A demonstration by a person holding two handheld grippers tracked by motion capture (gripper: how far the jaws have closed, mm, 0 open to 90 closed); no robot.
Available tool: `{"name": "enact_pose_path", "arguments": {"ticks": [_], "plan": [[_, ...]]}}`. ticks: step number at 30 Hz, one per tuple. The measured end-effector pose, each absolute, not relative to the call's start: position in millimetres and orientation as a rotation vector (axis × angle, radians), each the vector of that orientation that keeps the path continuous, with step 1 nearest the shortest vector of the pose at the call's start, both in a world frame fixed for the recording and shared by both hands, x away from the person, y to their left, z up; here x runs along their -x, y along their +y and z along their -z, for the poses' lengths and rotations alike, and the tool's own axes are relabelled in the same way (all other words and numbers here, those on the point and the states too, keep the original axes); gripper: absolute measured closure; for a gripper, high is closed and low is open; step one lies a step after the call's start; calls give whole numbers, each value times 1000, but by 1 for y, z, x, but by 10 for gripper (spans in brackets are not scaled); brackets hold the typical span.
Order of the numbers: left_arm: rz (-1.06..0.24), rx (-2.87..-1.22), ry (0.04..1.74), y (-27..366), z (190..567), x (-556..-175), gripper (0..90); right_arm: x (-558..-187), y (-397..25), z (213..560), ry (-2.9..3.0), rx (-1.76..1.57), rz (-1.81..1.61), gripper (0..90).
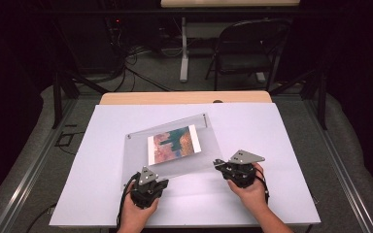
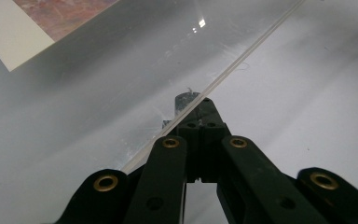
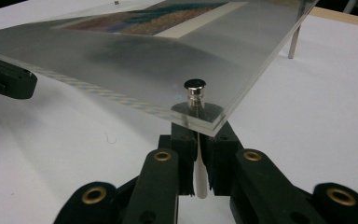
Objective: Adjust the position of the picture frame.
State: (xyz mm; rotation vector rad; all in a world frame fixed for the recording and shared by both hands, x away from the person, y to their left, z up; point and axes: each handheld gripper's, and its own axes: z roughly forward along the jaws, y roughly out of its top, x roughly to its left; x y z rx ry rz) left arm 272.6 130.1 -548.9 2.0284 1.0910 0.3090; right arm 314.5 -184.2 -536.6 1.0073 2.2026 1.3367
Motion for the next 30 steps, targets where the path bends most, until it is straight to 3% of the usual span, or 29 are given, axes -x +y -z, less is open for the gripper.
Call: {"name": "enact_pose_path", "arguments": {"ticks": [21, 30], "plan": [[-224, -1953, 1160, 140, 548, -294, 900, -299, -182, 534, 2224, -958, -1328, 850], [-200, -1939, 1171, 138, 541, -326, 900, -284, -184, 529, 2208, -969, -1363, 855]]}}
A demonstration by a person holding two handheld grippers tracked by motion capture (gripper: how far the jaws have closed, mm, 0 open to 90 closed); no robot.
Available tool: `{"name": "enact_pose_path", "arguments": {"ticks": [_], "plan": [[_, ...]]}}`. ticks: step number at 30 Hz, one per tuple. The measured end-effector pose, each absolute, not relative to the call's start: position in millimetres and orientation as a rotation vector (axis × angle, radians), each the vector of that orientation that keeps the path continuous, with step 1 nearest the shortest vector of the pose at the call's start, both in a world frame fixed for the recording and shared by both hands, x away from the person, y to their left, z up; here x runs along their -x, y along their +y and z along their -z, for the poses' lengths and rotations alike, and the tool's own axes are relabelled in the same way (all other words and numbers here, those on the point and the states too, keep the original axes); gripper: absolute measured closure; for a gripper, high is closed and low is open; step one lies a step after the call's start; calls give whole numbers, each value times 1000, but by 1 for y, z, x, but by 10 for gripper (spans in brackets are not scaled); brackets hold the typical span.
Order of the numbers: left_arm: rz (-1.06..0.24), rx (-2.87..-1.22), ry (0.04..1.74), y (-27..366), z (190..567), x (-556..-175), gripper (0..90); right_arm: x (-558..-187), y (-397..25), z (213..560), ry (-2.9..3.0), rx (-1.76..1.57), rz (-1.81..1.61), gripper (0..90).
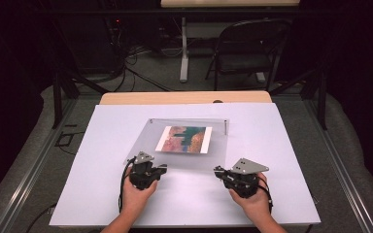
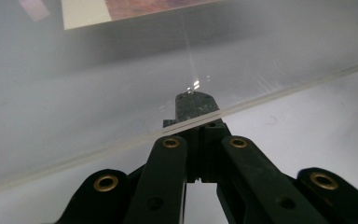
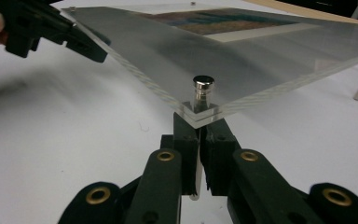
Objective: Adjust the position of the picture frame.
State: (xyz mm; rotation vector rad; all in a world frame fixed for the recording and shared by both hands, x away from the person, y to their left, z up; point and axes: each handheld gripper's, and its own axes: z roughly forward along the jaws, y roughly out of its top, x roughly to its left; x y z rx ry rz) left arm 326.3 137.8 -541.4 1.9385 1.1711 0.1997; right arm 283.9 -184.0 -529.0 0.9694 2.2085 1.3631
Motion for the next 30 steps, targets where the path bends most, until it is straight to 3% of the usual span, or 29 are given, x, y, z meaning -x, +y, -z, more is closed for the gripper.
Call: {"name": "enact_pose_path", "arguments": {"ticks": [18, 30], "plan": [[-196, -1949, 1155, 123, 538, -377, 900, -264, -177, 526, 2196, -1032, -1451, 853], [-195, -1973, 1121, 115, 541, -383, 900, -263, -169, 526, 2191, -1043, -1466, 854]]}}
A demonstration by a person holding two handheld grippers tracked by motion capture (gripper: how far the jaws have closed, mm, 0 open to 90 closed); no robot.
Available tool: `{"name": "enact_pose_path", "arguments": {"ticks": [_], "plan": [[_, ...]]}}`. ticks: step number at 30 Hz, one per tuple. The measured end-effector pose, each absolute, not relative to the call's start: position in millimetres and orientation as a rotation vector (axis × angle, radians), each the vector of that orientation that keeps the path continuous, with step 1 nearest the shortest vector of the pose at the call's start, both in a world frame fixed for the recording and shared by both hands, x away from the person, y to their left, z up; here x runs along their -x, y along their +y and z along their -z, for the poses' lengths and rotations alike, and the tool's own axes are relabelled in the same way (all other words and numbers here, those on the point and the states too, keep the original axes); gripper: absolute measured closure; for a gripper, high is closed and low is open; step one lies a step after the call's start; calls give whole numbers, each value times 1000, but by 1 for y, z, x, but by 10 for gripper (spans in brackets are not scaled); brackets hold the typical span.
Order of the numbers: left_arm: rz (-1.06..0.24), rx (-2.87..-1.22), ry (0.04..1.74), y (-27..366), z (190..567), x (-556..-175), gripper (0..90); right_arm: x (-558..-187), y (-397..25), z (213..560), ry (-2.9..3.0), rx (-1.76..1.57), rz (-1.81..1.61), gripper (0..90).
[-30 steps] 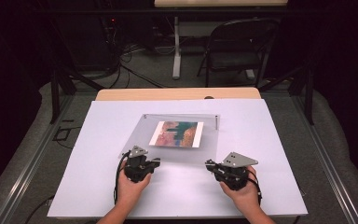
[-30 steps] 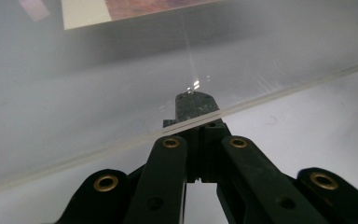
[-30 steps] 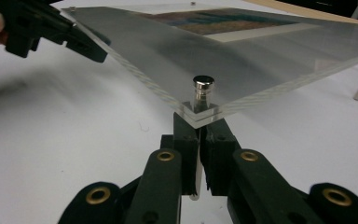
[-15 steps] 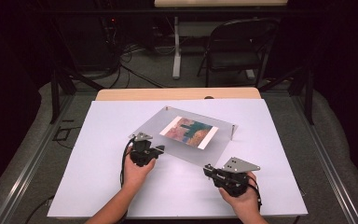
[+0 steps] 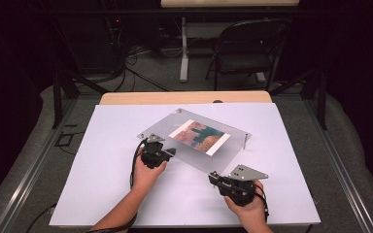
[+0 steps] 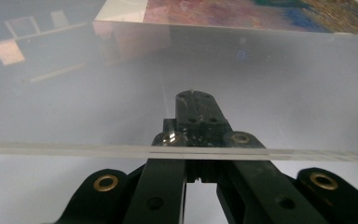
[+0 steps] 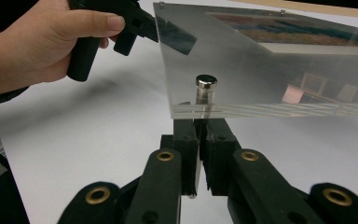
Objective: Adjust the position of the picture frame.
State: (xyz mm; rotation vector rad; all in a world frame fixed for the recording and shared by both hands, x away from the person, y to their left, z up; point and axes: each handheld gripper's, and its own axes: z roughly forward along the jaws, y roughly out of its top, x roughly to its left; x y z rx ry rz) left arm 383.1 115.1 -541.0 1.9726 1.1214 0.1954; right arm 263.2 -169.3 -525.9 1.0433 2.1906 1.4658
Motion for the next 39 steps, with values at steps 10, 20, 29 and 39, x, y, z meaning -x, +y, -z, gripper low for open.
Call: {"name": "enact_pose_path", "arguments": {"ticks": [10, 20, 29, 39], "plan": [[-237, -1977, 1155, 135, 543, -361, 851, -270, -151, 530, 2281, -976, -1487, 855], [-280, -1964, 1195, 171, 540, -329, 765, -283, -125, 543, 2369, -919, -1429, 852], [-276, -1894, 1192, 191, 540, -301, 604, -286, -108, 558, 2451, -875, -1381, 838], [-288, -1905, 1111, 172, 543, -285, 493, -286, -117, 561, 2492, -904, -1420, 689]]}}
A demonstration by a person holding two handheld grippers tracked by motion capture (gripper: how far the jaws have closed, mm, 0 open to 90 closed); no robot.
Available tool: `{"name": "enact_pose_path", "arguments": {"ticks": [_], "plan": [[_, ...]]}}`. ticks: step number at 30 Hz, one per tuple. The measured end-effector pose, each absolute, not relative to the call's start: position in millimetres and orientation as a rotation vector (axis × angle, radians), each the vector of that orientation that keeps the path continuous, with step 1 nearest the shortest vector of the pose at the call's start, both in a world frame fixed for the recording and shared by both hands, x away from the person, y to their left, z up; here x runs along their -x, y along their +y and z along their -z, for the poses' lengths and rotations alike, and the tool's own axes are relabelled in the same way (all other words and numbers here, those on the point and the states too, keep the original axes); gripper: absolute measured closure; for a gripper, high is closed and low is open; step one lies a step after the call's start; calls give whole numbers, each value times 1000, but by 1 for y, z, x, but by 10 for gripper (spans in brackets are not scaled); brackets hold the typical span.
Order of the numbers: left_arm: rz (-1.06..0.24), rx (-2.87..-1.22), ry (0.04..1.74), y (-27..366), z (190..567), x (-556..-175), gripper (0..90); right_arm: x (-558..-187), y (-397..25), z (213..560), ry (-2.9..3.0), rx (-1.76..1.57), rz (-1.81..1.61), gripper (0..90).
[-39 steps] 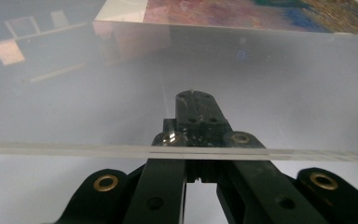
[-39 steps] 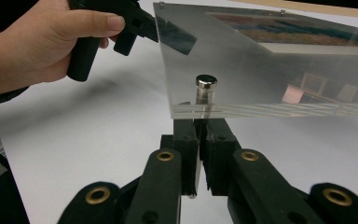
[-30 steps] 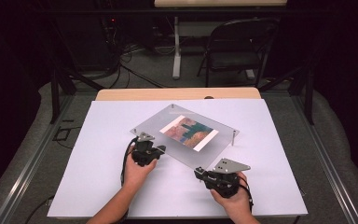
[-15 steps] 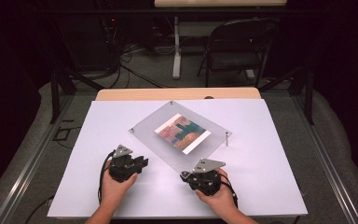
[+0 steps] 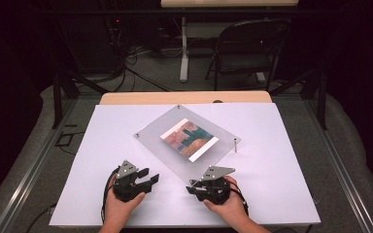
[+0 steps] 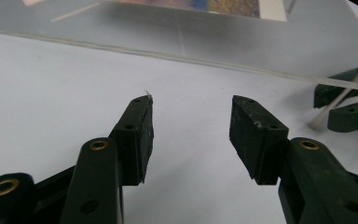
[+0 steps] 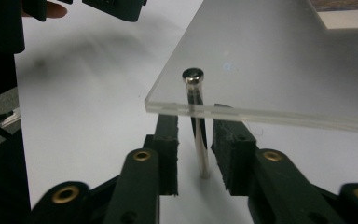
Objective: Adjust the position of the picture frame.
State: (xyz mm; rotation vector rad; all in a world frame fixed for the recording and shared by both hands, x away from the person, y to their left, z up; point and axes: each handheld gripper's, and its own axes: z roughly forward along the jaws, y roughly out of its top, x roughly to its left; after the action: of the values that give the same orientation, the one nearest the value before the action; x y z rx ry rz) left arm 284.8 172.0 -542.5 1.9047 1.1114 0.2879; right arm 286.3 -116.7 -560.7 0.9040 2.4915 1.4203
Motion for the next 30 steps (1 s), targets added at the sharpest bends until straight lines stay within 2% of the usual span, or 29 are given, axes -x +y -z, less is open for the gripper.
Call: {"name": "enact_pose_path", "arguments": {"ticks": [1, 9, 18, 21, 30], "plan": [[-251, -1930, 1095, 166, 544, -283, 484, -284, -119, 559, 2495, -893, -1418, 648], [-203, -2001, 1006, 138, 550, -276, 465, -276, -137, 554, 2453, -934, -1420, 592], [-153, -2024, 940, 120, 549, -272, 464, -268, -173, 536, 2347, -987, -1453, 587], [-125, -2039, 873, 110, 550, -271, 506, -272, -192, 534, 2253, -1091, -1442, 590], [-113, -2039, 848, 93, 553, -271, 599, -284, -213, 539, 2165, -1216, -1415, 595]]}}
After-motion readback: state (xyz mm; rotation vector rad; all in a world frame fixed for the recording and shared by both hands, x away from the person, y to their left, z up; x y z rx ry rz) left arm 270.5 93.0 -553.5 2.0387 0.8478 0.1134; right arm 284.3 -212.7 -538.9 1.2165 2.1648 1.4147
